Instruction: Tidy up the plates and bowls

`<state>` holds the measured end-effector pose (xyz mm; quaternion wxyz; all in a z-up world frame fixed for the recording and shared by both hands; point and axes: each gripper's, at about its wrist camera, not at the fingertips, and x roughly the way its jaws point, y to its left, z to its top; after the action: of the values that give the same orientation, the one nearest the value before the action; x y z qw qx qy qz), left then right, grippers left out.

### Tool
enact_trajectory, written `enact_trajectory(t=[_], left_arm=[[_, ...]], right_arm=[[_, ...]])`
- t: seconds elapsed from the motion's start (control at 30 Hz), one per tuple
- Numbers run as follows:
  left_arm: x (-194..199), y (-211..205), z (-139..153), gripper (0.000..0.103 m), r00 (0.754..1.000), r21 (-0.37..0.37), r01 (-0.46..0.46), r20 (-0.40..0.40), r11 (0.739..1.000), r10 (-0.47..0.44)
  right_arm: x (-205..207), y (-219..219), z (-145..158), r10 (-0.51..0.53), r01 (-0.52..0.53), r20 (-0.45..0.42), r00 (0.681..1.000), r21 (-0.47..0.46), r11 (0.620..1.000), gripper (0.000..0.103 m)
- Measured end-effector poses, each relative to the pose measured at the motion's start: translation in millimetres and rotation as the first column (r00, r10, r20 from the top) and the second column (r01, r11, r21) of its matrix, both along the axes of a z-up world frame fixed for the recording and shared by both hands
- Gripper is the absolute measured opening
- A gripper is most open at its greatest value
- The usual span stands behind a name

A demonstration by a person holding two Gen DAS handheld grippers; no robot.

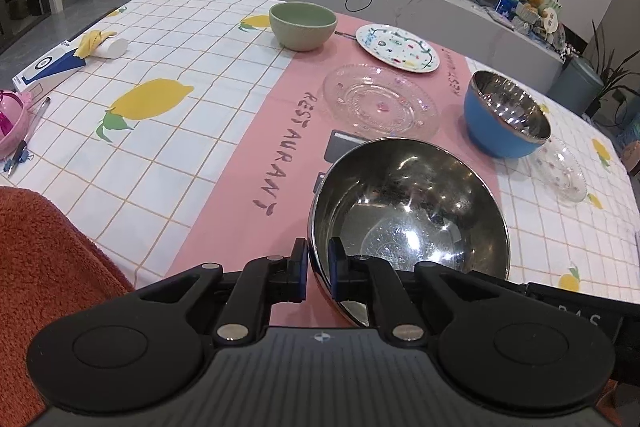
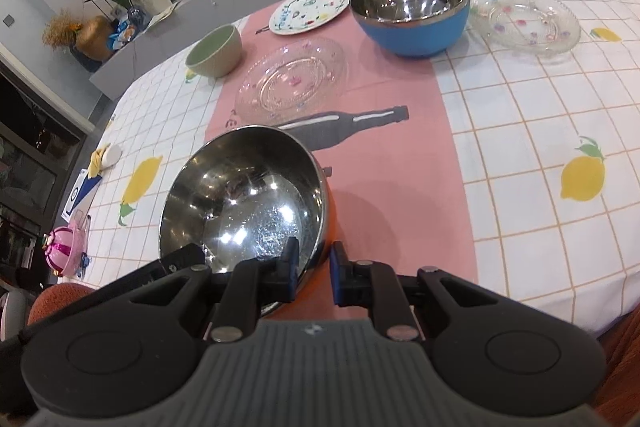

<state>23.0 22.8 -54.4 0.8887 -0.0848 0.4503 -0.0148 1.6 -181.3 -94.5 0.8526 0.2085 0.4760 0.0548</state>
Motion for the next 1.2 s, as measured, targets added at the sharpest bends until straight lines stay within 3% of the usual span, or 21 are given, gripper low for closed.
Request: enact_trajectory(t=[0.43, 0.53, 0.7, 0.83, 0.97, 1.2], left_arm=[[2, -1, -10, 0.011, 1.000, 0.063, 0.016, -0.015, 0.998, -0.015], [3, 2, -9, 0.022, 1.000, 0.051, 0.005, -0.006, 0.999, -0.005], [2, 8, -4, 0.034, 1.000, 0.038, -0.011, 0.013, 0.999, 0.011], [2, 7, 8, 0.056, 0.998, 0.049, 0.027, 0.051, 0.998, -0.029], [-1, 7, 28, 0.060, 0.991, 0.091, 0.032, 0.124, 0.995, -0.043], [5, 3, 53, 0.060, 0.982, 0.036, 0.074, 0.173, 0.997, -0.079]], right_arm=[[1, 7, -8, 0.022, -0.022, -0.024, 0.999, -0.007, 1.000, 0.016], [0, 8, -5, 0.022, -0.022, -0.017, 1.000, -0.016, 1.000, 0.020], [-3, 10, 2, 0.024, -0.024, 0.004, 1.000, -0.046, 0.999, 0.036], [-3, 7, 7, 0.012, -0.011, 0.003, 1.000, -0.065, 0.998, 0.046], [-6, 1, 21, -0.011, 0.013, 0.030, 0.999, -0.086, 0.996, 0.053], [-11, -20, 52, -0.077, 0.100, 0.141, 0.987, -0.158, 0.982, 0.062]])
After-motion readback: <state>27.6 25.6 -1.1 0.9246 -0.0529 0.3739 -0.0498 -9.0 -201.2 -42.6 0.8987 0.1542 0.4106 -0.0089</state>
